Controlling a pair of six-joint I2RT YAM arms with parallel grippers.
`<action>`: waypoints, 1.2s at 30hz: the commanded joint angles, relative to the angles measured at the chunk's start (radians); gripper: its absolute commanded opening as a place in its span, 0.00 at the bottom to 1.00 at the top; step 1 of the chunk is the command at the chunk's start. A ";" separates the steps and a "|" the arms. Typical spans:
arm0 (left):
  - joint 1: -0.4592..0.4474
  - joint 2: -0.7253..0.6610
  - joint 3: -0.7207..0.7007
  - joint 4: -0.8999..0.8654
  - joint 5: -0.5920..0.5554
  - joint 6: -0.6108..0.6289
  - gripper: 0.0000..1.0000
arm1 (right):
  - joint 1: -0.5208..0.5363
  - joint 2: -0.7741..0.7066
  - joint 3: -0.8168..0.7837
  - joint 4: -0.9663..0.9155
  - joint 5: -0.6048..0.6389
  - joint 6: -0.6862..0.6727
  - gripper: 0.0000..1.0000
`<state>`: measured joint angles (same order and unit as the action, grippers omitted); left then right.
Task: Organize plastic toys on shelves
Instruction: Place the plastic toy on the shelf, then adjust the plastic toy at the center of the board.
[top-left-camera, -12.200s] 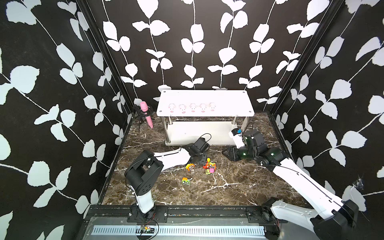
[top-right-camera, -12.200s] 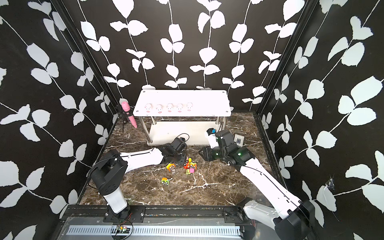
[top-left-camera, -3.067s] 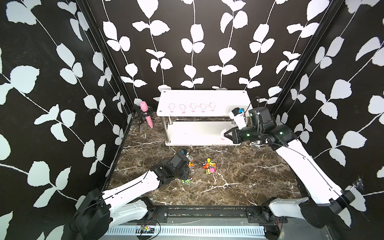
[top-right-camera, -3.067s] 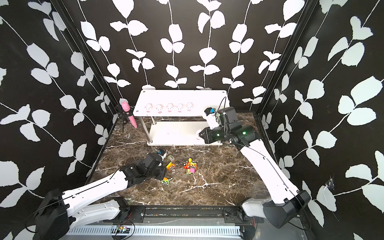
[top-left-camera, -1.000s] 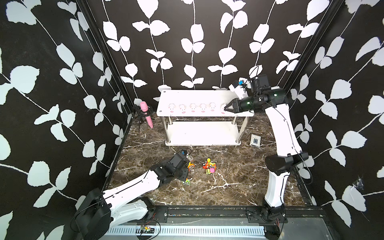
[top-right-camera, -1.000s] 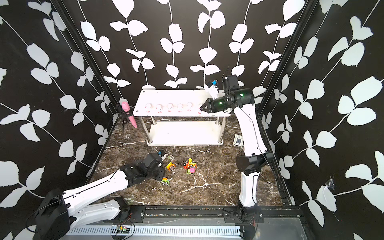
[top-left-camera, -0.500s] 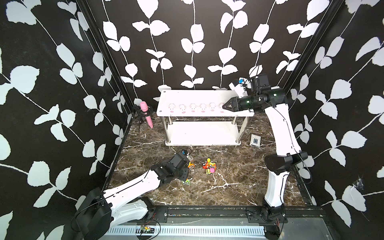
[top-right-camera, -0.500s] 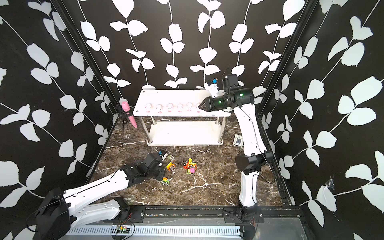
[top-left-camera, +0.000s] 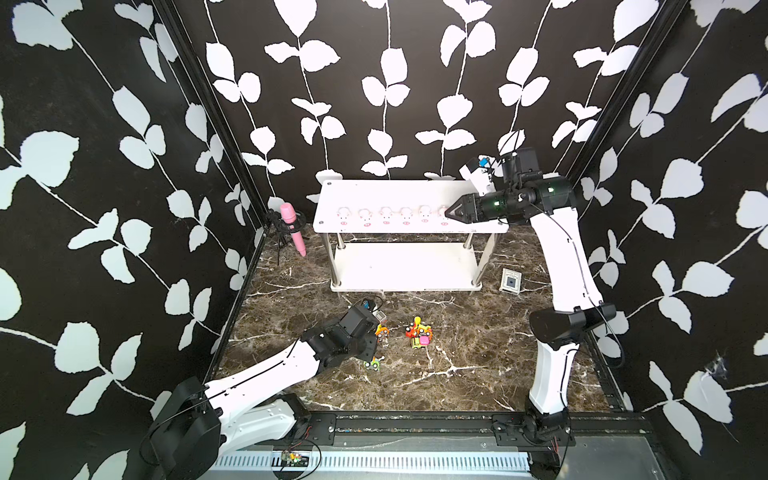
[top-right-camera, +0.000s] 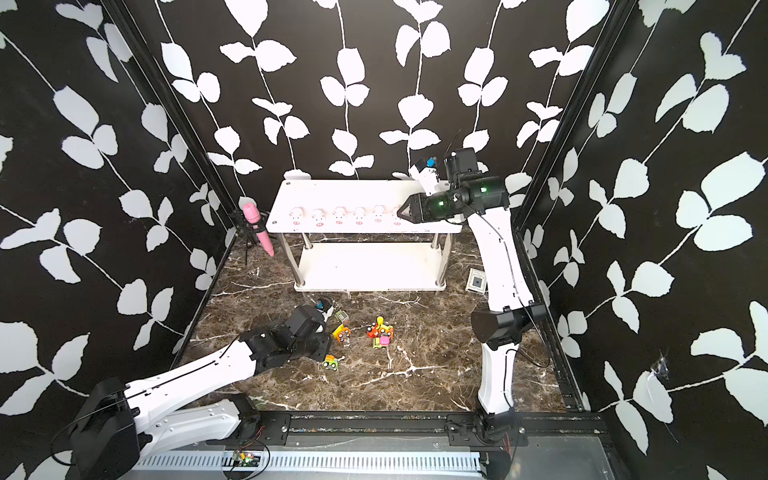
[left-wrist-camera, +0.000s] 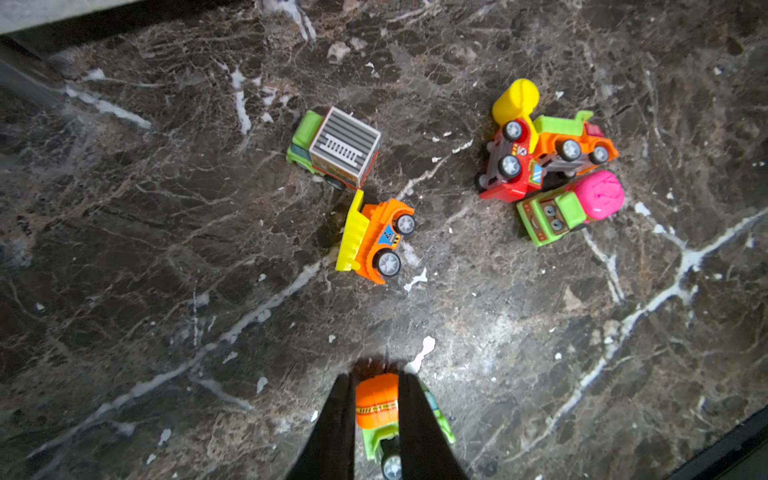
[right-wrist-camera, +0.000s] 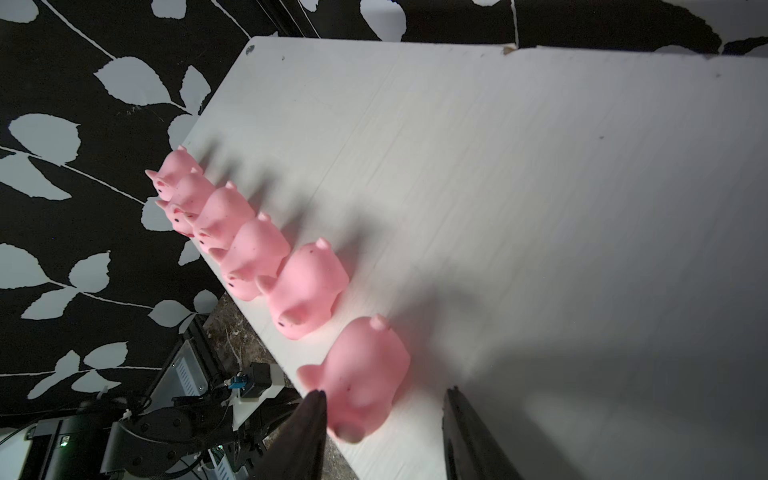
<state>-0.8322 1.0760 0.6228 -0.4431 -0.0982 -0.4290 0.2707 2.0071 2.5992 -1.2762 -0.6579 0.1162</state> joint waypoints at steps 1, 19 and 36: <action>0.006 -0.029 0.012 0.001 -0.018 -0.008 0.22 | -0.005 -0.069 0.006 0.022 0.025 -0.010 0.50; 0.020 -0.061 -0.002 0.014 -0.078 -0.059 0.37 | 0.088 -0.442 -0.531 0.263 0.068 0.022 0.51; 0.045 0.120 0.012 0.131 -0.004 -0.068 0.51 | 0.260 -0.819 -1.431 0.673 0.241 0.224 0.50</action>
<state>-0.7990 1.1820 0.6228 -0.3504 -0.1081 -0.4965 0.5022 1.2083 1.2484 -0.7036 -0.4747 0.3012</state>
